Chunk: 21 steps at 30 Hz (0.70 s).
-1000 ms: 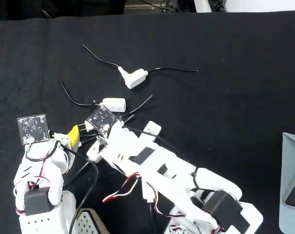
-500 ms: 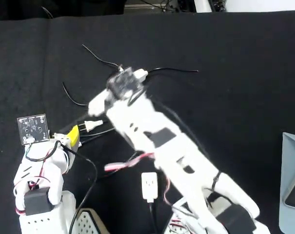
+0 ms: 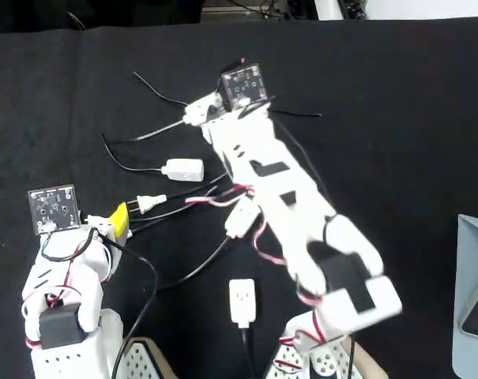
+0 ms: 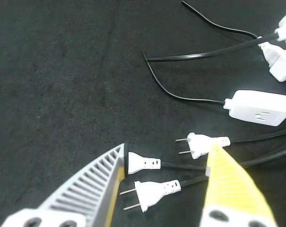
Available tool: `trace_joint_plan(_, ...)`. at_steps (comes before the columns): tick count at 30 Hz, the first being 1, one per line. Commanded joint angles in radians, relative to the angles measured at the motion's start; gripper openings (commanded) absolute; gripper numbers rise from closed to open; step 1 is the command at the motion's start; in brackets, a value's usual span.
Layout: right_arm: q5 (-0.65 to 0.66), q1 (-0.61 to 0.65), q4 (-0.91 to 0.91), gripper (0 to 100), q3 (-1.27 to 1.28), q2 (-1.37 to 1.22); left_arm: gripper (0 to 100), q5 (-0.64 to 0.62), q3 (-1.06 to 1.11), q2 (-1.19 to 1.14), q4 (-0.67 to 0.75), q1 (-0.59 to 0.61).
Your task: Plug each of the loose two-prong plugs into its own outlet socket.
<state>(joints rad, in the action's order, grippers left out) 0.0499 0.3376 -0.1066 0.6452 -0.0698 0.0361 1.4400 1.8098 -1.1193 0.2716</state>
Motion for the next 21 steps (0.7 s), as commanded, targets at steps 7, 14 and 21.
trace_joint_plan(7,-0.012,0.017,0.175,14.1,-0.101,0.065,28,-0.084,-0.015,0.008,0.031,0.117)
trace_joint_plan(14,-0.058,0.170,0.417,11.0,0.015,0.308,28,-0.086,-0.028,0.008,0.029,0.136)
trace_joint_plan(21,-0.298,0.292,0.496,11.0,0.047,0.280,28,-0.086,-0.028,0.008,0.029,0.136)
